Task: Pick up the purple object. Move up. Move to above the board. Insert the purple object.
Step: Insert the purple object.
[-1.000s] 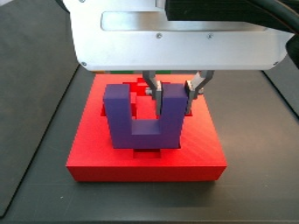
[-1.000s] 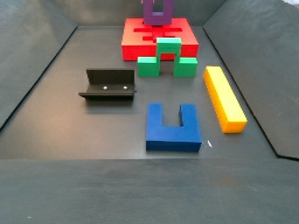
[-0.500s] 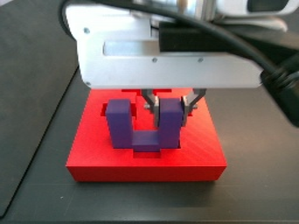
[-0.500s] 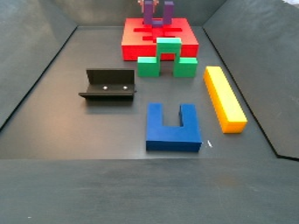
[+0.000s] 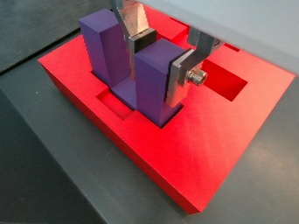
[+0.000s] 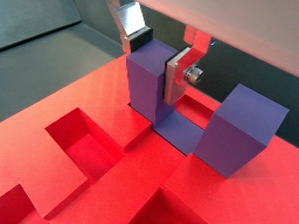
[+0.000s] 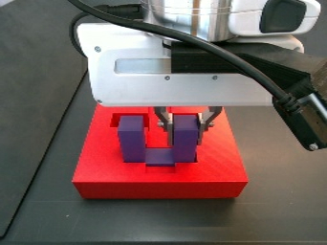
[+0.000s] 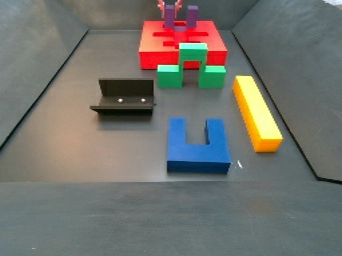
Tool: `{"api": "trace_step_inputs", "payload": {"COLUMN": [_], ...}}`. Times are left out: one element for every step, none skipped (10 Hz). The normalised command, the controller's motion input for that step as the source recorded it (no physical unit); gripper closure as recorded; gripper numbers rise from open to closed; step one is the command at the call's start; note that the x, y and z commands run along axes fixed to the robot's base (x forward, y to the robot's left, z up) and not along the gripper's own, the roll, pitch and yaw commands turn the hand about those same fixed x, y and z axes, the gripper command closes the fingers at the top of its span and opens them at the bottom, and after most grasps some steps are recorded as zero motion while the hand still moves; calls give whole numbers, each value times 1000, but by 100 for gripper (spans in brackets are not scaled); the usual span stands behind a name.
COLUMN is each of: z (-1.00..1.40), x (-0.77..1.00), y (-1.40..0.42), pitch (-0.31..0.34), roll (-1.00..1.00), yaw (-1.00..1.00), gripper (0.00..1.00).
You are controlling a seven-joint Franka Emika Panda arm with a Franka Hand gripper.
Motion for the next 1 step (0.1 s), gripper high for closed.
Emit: {"api": "trace_step_inputs", "payload": {"z": [0], "x": [0], "y": [0], "pitch": [0], "roll": [0], "yaw": [0], "gripper": [100]}}
